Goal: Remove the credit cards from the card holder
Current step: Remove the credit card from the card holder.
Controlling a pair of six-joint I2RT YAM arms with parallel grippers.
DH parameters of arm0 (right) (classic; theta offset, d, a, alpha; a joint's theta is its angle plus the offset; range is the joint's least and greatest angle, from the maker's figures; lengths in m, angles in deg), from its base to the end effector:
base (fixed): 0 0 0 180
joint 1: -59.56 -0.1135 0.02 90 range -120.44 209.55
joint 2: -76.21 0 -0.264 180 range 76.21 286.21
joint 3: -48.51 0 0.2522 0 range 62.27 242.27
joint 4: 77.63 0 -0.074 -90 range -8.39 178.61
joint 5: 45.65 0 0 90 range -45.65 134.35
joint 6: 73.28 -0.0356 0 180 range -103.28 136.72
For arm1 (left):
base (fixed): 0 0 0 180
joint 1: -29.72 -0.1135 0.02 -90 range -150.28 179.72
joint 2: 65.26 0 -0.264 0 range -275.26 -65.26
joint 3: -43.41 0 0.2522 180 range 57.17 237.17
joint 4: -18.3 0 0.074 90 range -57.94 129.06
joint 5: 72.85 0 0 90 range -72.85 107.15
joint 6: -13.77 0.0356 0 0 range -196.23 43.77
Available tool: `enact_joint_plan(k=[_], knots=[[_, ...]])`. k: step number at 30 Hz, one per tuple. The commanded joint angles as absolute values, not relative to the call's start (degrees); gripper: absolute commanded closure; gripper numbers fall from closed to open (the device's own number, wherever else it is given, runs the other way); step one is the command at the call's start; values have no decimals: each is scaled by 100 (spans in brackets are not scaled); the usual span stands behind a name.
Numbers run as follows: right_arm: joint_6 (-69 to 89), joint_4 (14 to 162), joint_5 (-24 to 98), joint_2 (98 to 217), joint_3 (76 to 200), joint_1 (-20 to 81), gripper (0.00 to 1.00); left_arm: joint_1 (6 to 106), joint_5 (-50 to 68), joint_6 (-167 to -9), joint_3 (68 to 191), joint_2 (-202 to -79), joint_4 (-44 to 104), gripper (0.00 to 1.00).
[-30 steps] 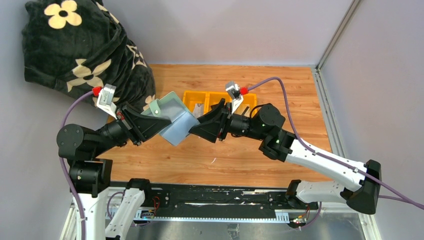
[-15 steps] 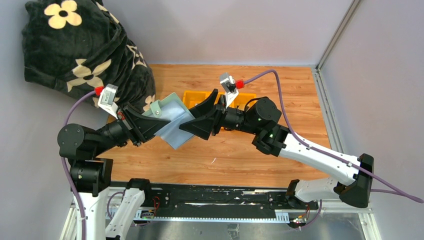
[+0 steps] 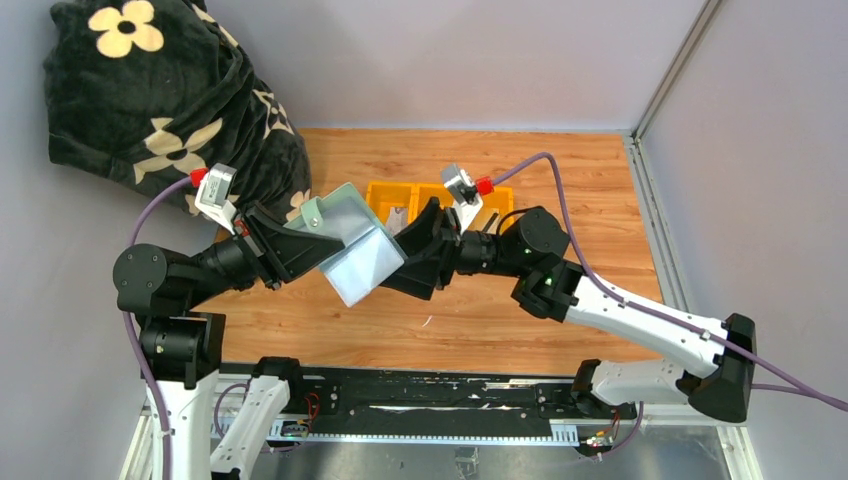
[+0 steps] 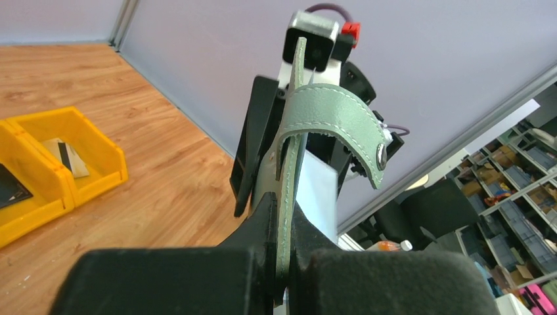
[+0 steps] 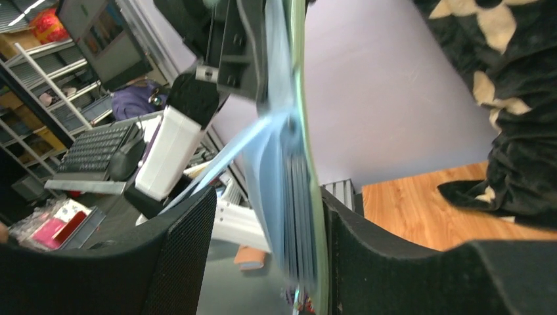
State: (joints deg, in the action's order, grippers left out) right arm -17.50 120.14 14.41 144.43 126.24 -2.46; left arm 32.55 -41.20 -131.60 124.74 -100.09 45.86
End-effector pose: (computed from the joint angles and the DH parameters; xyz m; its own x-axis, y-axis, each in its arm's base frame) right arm 0.1082 0.2414 0.4484 -0.3696 0.3430 -0.8636 -0.9258 -0.2154 0.3107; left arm 0.0630 -0.0335 0.4773 -0.4988 -0.4076 -0.7649 0.7385 0.2620 -0.6213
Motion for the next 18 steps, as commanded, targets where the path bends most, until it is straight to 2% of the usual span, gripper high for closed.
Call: enact_joint_plan(k=[1, 5, 12, 18], knots=[[-1888, 12389, 1014, 13980, 12104, -320, 40, 3284, -4200, -13403, 12735, -10109, 4281, 100], [-1801, 12321, 1105, 13734, 11836, -320, 42, 3279, -4209, -13555, 12757, -10116, 4169, 100], [-1589, 12131, 1327, 13581, 11810, -311, 63, 3281, -4218, -13678, 12820, -10123, 4116, 100], [-1586, 12033, 1737, 13588, 11857, -311, 72, 3280, -4217, -13719, 12863, -10112, 4112, 100]])
